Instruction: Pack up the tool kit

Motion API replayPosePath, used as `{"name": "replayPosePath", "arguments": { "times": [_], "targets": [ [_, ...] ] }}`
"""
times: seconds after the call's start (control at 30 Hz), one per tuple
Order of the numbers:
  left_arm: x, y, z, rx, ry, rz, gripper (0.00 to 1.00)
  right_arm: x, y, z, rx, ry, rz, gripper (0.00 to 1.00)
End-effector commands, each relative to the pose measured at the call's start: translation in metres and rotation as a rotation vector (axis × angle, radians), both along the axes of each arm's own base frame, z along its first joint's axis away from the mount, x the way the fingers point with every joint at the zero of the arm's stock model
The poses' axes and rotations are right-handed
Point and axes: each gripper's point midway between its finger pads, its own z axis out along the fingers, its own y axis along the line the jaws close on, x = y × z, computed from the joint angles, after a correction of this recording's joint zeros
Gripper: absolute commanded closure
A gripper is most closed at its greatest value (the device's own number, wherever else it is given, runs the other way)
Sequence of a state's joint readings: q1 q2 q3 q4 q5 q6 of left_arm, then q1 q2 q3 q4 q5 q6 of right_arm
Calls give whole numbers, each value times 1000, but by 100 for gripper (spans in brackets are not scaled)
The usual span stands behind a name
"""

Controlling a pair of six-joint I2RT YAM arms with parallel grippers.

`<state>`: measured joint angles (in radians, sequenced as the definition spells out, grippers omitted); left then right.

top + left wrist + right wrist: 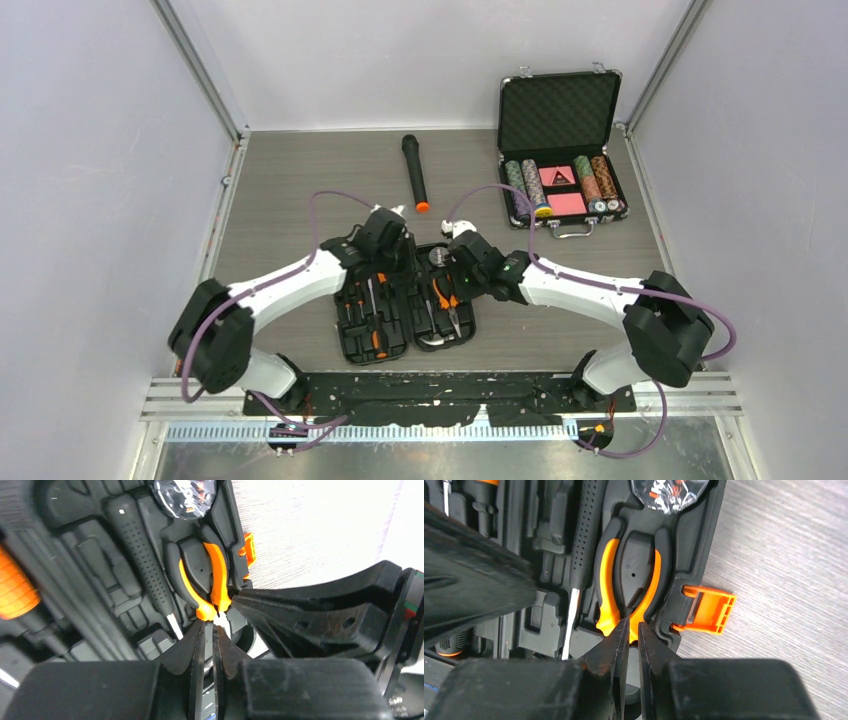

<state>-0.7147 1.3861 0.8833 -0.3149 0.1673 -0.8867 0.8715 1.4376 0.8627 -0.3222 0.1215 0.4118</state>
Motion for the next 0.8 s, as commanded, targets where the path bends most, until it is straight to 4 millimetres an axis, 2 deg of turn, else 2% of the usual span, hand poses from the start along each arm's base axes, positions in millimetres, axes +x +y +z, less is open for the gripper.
{"name": "replayPosePath", "arguments": {
  "times": [0.0,0.17,0.37,0.43,0.5,0.53,0.57,0.7,0.77],
  "targets": [
    [8,-35,0,-50,18,-66,92,-6,6,-8,43,56,-17,83],
    [4,-43,-32,-21,98,-74,100,-11,4,-25,40,126,-22,85],
    [-8,-40,-78,39,213,-61,100,-28,-6,-58,20,272,-61,89],
    [-12,-38,-84,42,228,-59,100,-30,-6,-57,31,273,-50,89],
    [-10,-39,-75,29,210,-59,100,-26,1,-44,71,243,-26,89],
    [-8,-39,-67,21,189,-59,100,-25,3,-38,85,230,-14,89],
    [-4,-39,-52,11,152,-57,98,-20,8,-23,108,196,4,88],
    [10,-21,0,-4,13,-6,78,2,15,32,178,65,20,79],
    [16,-4,25,-22,-53,47,63,14,10,53,210,14,-6,68]
  ]
}}
